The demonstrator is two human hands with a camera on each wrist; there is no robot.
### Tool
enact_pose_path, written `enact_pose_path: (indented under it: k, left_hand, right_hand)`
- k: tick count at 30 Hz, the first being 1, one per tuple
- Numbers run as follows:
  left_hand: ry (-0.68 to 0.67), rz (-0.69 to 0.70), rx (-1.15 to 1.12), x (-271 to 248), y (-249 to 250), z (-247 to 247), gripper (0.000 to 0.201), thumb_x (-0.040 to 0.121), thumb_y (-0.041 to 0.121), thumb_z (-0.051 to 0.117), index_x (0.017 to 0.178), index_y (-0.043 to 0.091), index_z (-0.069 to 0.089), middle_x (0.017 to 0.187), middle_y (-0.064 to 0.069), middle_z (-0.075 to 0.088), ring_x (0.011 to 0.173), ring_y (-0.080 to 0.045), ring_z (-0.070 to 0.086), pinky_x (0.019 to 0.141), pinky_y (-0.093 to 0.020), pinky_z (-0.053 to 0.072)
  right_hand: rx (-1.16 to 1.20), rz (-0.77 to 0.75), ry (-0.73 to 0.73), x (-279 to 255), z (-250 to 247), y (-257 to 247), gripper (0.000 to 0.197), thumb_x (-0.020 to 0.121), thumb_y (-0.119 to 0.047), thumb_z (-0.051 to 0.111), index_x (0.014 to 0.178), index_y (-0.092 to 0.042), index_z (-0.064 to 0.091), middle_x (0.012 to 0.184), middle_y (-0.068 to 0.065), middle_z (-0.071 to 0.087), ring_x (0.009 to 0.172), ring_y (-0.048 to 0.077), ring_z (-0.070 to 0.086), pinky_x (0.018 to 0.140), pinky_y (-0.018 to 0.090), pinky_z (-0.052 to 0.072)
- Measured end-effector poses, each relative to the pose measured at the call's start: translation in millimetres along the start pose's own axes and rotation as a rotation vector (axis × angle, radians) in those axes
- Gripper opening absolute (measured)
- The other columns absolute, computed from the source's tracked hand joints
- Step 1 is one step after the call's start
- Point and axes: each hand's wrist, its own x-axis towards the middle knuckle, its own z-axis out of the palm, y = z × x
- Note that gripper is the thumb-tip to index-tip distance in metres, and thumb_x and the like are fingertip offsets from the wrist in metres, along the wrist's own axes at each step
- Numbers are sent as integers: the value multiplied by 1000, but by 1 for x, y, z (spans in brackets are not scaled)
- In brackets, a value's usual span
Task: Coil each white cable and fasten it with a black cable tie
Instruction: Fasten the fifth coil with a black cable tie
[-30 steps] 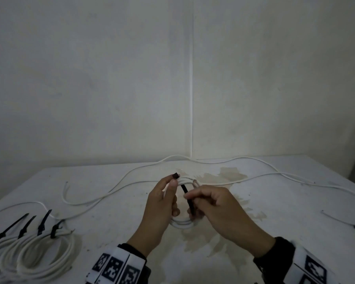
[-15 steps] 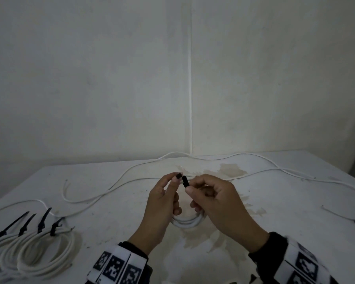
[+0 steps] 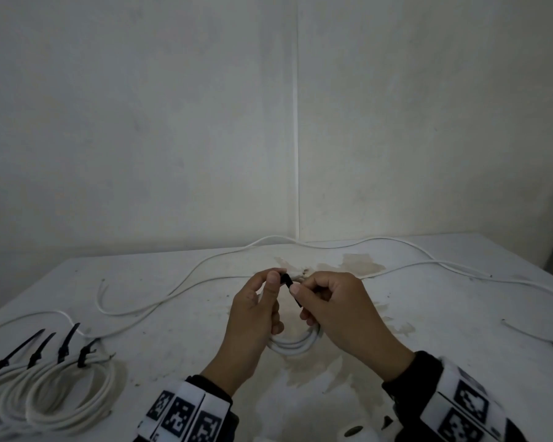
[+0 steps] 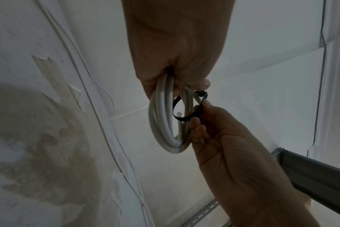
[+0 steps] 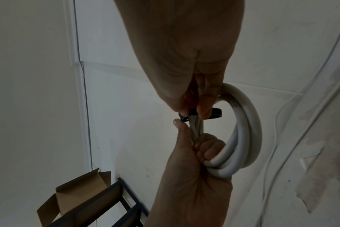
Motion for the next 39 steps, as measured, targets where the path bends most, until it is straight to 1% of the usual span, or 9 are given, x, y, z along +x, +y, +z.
enact_pose_path:
  k: [3, 7, 11, 15, 17, 19, 23, 36, 39]
  left_hand:
    - [18, -9, -14, 1, 0, -1, 27, 93, 36, 42, 99, 21, 63, 45, 11, 29, 42, -5, 29, 43, -19, 34]
    - [25, -19, -14, 0, -1, -2, 29, 91, 38, 41, 99, 22, 63, 44, 12, 28, 42, -5, 28, 43, -19, 34]
    - [28, -34, -22, 0, -1, -2, 32, 90, 41, 41, 100, 20, 63, 45, 11, 27, 42, -6, 27, 43, -19, 32]
    - [30, -36, -29, 0, 0, -3, 30, 92, 39, 41, 100, 21, 63, 45, 11, 27, 42, -6, 26, 44, -20, 31]
    - [33, -33, -21, 0, 1, -4, 29, 93, 38, 41, 98, 22, 64, 45, 11, 28, 42, -6, 27, 44, -20, 32]
    - [32, -27, -14, 1, 2, -5, 29, 93, 39, 41, 98, 21, 64, 44, 11, 28, 42, -6, 27, 44, -20, 32]
    - [28, -29, -10, 1, 2, -6, 32, 92, 39, 40, 101, 20, 64, 43, 11, 28, 42, -5, 28, 44, -20, 32]
    - [23, -17, 2, -1, 2, -5, 33, 92, 39, 41, 102, 19, 65, 47, 10, 28, 43, -6, 27, 43, -19, 33]
    - [14, 11, 35, 0, 5, -4, 25, 92, 36, 44, 94, 23, 66, 46, 9, 30, 42, -7, 29, 43, -20, 33]
  right_hand:
    - [-23, 13, -4, 0, 2, 0, 22, 85, -13, 62, 64, -11, 61, 52, -1, 57, 40, -1, 53, 47, 11, 42]
    - [-44, 14, 1, 1, 4, -1, 25, 84, -13, 63, 60, -13, 59, 49, -4, 55, 37, -1, 51, 44, 10, 40]
    - [-64, 25, 11, 3, 6, 0, 23, 84, -12, 64, 61, -10, 61, 46, -7, 54, 36, 0, 50, 43, 9, 39]
    - [-63, 29, 20, 3, 5, 1, 26, 83, -12, 64, 57, -13, 59, 40, -10, 53, 35, 0, 50, 42, 9, 38]
    - [-51, 5, 14, 3, 6, 0, 27, 84, -12, 64, 57, -15, 58, 40, -11, 53, 38, 0, 51, 44, 8, 38]
    - [-54, -30, 3, 2, 7, 0, 26, 84, -13, 63, 59, -17, 58, 46, -9, 53, 42, 1, 53, 47, 8, 39]
    - [-87, -42, -32, 2, 8, 2, 19, 85, -16, 63, 66, -14, 62, 54, -5, 55, 49, 3, 55, 51, 12, 42]
    - [-56, -33, -13, 3, 4, 1, 19, 85, -14, 64, 66, -9, 63, 48, -8, 53, 42, 0, 51, 45, 6, 36]
    - [-53, -39, 18, 2, 6, 1, 27, 86, -16, 63, 60, -16, 58, 43, -11, 53, 42, 0, 52, 47, 7, 37]
